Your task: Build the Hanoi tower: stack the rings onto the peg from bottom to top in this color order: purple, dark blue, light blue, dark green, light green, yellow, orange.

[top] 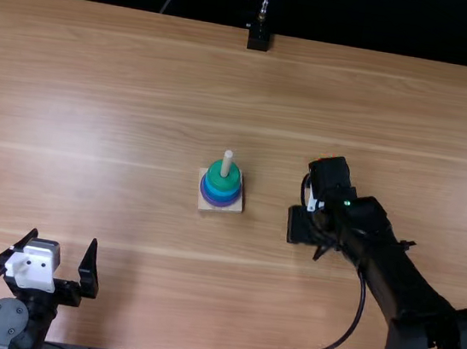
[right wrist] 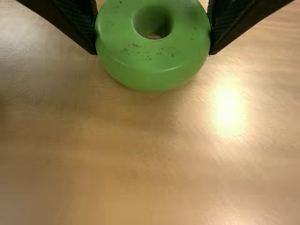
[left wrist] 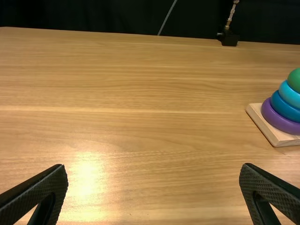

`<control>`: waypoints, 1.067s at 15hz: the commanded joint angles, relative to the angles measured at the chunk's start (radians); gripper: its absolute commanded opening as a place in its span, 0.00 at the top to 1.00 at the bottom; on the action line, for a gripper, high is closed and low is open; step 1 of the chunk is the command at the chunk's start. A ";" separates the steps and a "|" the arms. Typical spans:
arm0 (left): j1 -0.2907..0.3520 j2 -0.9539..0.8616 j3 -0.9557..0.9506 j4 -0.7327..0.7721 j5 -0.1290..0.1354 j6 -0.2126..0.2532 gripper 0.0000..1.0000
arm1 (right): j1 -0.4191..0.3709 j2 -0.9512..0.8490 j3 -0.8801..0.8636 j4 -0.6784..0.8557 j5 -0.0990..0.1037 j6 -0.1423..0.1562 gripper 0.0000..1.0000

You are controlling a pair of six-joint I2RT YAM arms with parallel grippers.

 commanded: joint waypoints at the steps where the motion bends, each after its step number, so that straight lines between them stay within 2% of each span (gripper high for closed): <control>1: 0.005 -0.012 -0.105 -0.079 0.013 0.016 0.00 | 0.057 -0.086 0.118 -0.033 0.000 -0.003 1.00; 3: 0.005 -0.012 -0.105 -0.079 0.013 0.014 0.00 | 0.120 -0.100 0.297 -0.242 0.000 -0.021 1.00; 5: 0.005 -0.012 -0.105 -0.079 0.013 0.014 0.00 | 0.168 -0.091 0.483 -0.423 -0.002 -0.073 1.00; 6: 0.005 -0.012 -0.105 -0.079 0.013 0.014 0.00 | 0.183 -0.077 0.566 -0.482 -0.002 -0.082 1.00; 10: 0.005 -0.012 -0.105 -0.079 0.013 0.014 0.00 | 0.246 0.072 0.869 -0.653 0.000 -0.082 1.00; 12: 0.005 -0.012 -0.105 -0.079 0.013 0.014 0.00 | 0.278 0.145 0.986 -0.688 0.000 -0.080 1.00; 16: 0.005 -0.012 -0.105 -0.079 0.013 0.014 0.00 | 0.300 0.225 1.089 -0.690 0.002 -0.076 1.00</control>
